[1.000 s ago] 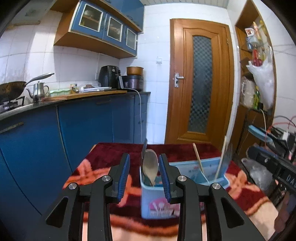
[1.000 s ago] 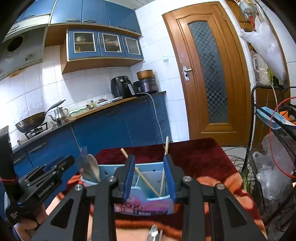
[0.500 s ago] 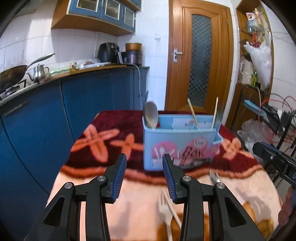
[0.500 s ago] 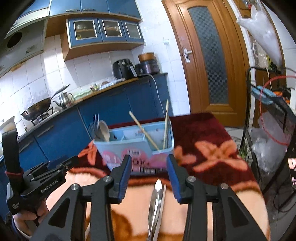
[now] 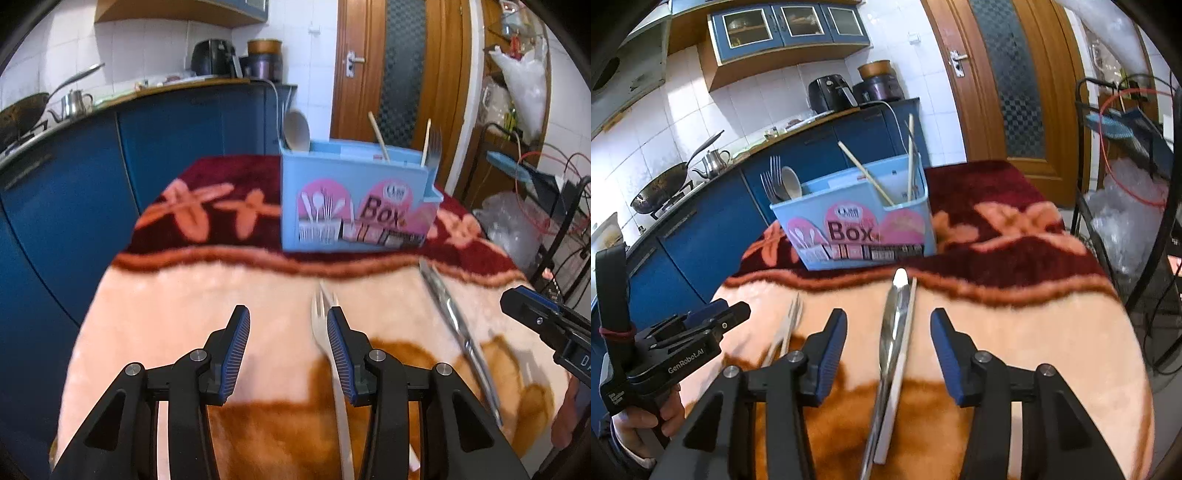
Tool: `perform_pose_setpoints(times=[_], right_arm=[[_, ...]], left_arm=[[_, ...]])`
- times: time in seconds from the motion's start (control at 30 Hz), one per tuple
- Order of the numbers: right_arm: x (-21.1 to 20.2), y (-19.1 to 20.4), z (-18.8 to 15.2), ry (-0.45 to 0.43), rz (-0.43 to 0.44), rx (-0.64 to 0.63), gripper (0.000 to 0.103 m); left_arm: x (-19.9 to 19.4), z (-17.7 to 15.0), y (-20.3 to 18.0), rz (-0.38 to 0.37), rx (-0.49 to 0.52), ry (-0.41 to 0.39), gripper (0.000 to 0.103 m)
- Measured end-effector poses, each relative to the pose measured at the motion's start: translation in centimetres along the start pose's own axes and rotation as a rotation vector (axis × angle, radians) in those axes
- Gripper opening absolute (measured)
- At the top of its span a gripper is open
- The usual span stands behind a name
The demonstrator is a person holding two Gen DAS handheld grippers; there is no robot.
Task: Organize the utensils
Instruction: 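Grasp another white plastic fork with the left tool while the right tool grasps a white chopstick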
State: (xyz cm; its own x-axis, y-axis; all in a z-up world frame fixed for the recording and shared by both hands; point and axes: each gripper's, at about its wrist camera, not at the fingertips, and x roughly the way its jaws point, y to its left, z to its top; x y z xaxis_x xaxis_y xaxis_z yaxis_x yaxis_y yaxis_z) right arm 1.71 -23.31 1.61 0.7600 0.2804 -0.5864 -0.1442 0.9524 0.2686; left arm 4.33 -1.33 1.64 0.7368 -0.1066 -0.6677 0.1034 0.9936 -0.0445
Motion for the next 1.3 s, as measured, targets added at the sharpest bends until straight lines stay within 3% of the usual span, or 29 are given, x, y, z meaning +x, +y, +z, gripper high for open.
perform_pose_setpoints(times=[0.33, 0.93, 1.3], right_arm=[[0.7, -1.5, -1.6, 0.051, 0.000, 0.041, 0.052], [1.7, -2.9, -2.4, 0.085, 0.010, 0.072, 0.054], [1.8, -2.8, -2.6, 0.093, 0.017, 0.073, 0.055]], left_arm=[[1.4, -1.4, -0.5, 0.001, -0.005, 0.091, 0.045], [3.1, -2.0, -2.0, -0.018, 0.020, 0.146, 0.044], [3.1, -1.8, -1.4, -0.053, -0.012, 0.144, 0.016]])
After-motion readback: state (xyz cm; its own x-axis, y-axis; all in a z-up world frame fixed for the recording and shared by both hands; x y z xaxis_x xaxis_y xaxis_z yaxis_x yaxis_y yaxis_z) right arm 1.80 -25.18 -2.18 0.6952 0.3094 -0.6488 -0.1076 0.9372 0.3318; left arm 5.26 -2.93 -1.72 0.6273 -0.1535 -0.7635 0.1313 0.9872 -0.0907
